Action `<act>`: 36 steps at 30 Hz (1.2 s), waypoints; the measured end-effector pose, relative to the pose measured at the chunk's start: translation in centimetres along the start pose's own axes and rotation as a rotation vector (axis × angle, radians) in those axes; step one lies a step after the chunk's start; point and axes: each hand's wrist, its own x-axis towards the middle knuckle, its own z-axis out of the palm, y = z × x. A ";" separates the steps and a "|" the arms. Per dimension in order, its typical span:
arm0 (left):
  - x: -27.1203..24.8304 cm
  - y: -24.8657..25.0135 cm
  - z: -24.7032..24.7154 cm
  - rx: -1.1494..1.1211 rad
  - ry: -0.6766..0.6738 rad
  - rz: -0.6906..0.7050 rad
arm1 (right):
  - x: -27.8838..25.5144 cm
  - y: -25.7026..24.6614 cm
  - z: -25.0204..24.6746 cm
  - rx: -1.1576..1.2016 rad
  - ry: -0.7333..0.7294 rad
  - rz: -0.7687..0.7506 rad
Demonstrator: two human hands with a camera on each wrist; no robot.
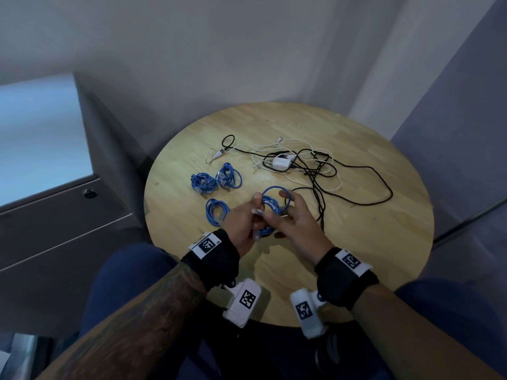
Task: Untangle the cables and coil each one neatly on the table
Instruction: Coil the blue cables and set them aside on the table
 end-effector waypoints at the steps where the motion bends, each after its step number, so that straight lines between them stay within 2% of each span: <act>1: -0.1 -0.2 0.2 0.055 0.012 0.035 | 0.0 0.3 0.3 -0.002 -0.002 -0.009; 4: -0.4 -1.0 0.9 0.147 0.031 0.092 | 0.1 0.4 1.0 0.030 0.079 0.003; 7: 0.1 -1.7 1.0 0.129 0.032 0.128 | 0.5 0.3 0.4 -0.015 0.136 0.008; 12: -0.1 -1.5 1.1 0.187 -0.059 0.151 | 0.8 -0.6 -0.8 0.023 0.150 -0.042; 16: -0.3 -1.6 1.3 0.255 -0.099 0.117 | 0.9 -0.6 -1.2 0.035 0.178 -0.037; 21: -0.3 -1.5 1.2 0.313 -0.134 0.078 | 1.3 -2.0 -2.3 0.340 0.173 0.088; 23: -0.5 -1.6 1.2 0.350 -0.152 0.047 | 1.9 -2.8 -3.8 0.365 0.247 0.042; 26: -0.8 -2.1 1.4 0.362 -0.201 -0.037 | 2.6 -3.7 -5.9 0.285 0.422 -0.077; 29: -0.9 -2.2 1.5 0.409 -0.251 -0.058 | 3.2 -4.1 -7.0 0.201 0.526 -0.140; 33: -0.9 -2.0 1.3 0.361 -0.358 -0.036 | 3.5 -4.0 -7.4 0.207 0.593 -0.100; 36: -0.8 -1.3 1.1 0.296 -0.260 0.029 | 3.2 -4.1 -7.4 0.221 0.548 -0.127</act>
